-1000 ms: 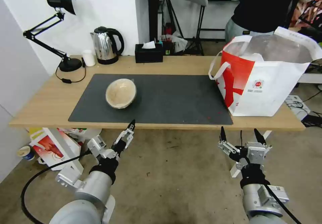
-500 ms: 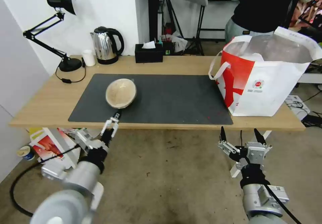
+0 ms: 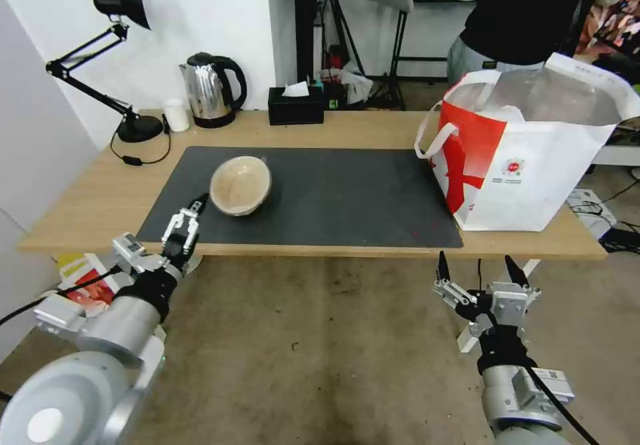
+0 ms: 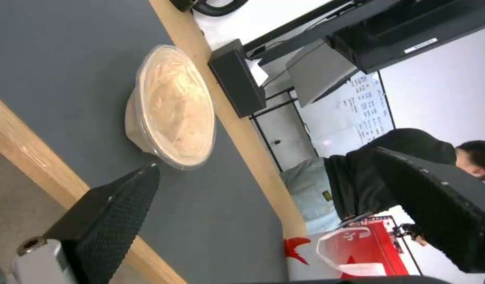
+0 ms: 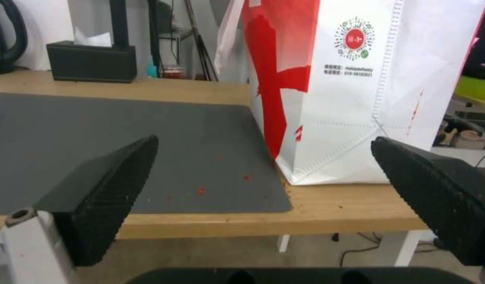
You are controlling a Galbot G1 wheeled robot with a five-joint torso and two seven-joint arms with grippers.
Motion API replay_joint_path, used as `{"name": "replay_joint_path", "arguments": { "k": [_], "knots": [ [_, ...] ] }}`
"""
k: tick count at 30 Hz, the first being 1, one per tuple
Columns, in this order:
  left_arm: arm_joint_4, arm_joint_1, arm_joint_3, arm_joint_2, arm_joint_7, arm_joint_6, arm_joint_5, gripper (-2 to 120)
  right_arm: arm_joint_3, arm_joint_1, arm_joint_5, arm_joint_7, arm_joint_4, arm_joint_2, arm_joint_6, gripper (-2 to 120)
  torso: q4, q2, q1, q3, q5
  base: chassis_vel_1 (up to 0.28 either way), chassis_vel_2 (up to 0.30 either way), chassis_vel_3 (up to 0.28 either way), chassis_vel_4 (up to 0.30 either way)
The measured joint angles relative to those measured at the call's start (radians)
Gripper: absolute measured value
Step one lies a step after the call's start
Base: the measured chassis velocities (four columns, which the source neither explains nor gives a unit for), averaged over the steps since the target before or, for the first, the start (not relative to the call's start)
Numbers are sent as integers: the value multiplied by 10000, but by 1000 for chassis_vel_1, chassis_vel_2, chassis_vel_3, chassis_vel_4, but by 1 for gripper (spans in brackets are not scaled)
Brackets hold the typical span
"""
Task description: Pick up the trash from the table and place it into the takeout bag.
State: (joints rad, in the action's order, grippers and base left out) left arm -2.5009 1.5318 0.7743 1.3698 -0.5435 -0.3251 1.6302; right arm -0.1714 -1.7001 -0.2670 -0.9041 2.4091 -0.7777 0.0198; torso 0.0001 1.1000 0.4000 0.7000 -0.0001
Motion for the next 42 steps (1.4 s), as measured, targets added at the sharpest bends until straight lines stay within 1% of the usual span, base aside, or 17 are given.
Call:
{"name": "replay_joint_path", "arguments": {
  "k": [8,16,19,20,22,24,25,30,35,42],
  "knots": [
    [5,7,86,-68,-35,-15,32,100,0,0,0,0,0,0,0,100,-1,0,0,-1,0,0,0,0,0],
    [8,-91,213,-331,-261,-24,157,100,0,0,0,0,-1,0,0,100,0,0,1,0,0,0,0,0,0],
    [9,-352,315,-714,-474,-87,438,100,0,0,0,0,0,0,0,100,-1,0,0,0,0,0,0,0,0],
    [9,-352,315,-714,-474,-87,438,100,0,0,0,0,0,0,0,100,-1,0,0,0,0,0,0,0,0],
    [19,-519,327,-938,-530,-123,547,100,0,0,0,0,0,0,0,100,0,0,1,-1,0,0,0,0,0],
    [191,-799,331,-1207,-675,-158,776,100,0,0,0,0,0,0,0,100,-1,0,0,-1,2,0,0,0,0],
    [191,-799,331,-1207,-675,-158,776,100,0,0,0,0,0,0,0,100,-1,0,0,-1,2,0,0,0,0],
    [666,-1497,326,-1668,-1091,-279,1377,100,0,0,0,0,0,0,0,100,-1,0,0,0,1,0,0,0,0],
    [973,-1904,319,-1962,-1324,-312,1631,100,0,0,0,0,0,0,0,100,-1,0,1,0,0,0,0,0,0],
    [1269,-2183,448,-2246,-1556,-356,1901,100,0,0,0,0,0,0,0,100,-1,0,1,0,0,0,0,0,0]
  ]
}}
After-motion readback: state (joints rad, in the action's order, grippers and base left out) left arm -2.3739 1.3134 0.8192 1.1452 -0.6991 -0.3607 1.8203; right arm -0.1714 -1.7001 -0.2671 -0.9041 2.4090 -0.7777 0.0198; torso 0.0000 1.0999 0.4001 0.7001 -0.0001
